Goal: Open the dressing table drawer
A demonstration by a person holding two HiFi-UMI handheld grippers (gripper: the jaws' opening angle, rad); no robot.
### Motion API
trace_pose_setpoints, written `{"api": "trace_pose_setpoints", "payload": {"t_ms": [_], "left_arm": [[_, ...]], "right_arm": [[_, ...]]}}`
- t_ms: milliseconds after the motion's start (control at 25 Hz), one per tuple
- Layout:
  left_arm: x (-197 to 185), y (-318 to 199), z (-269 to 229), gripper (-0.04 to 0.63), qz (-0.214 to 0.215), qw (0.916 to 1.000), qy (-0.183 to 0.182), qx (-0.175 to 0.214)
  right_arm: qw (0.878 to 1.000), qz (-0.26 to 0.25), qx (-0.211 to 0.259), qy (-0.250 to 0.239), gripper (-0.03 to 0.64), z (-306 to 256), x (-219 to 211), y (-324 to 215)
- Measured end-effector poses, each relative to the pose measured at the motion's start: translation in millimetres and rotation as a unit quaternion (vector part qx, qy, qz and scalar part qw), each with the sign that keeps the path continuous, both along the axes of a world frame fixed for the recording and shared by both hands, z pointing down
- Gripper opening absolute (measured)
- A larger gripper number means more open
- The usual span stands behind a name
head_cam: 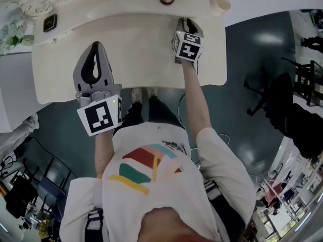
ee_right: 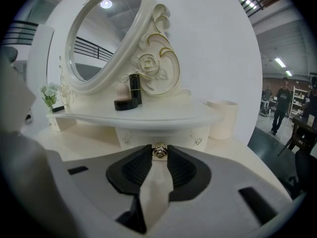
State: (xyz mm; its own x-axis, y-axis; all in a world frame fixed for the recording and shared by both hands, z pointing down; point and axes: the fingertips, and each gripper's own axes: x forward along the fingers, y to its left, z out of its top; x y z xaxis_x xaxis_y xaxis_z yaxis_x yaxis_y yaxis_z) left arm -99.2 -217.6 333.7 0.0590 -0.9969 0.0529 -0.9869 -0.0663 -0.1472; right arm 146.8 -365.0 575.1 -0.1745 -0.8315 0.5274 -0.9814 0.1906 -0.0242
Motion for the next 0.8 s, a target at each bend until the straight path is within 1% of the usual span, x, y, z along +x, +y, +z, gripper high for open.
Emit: {"api": "trace_pose_setpoints", "payload": {"t_ms": [800], "left_arm": [[-3.8, 14.2, -7.6, 0.006, 0.001, 1.0, 0.003, 0.008]], "right_arm": [[1.0, -0.005, -0.004, 0.008, 0.084, -1.7, 5.7, 13.2]]}}
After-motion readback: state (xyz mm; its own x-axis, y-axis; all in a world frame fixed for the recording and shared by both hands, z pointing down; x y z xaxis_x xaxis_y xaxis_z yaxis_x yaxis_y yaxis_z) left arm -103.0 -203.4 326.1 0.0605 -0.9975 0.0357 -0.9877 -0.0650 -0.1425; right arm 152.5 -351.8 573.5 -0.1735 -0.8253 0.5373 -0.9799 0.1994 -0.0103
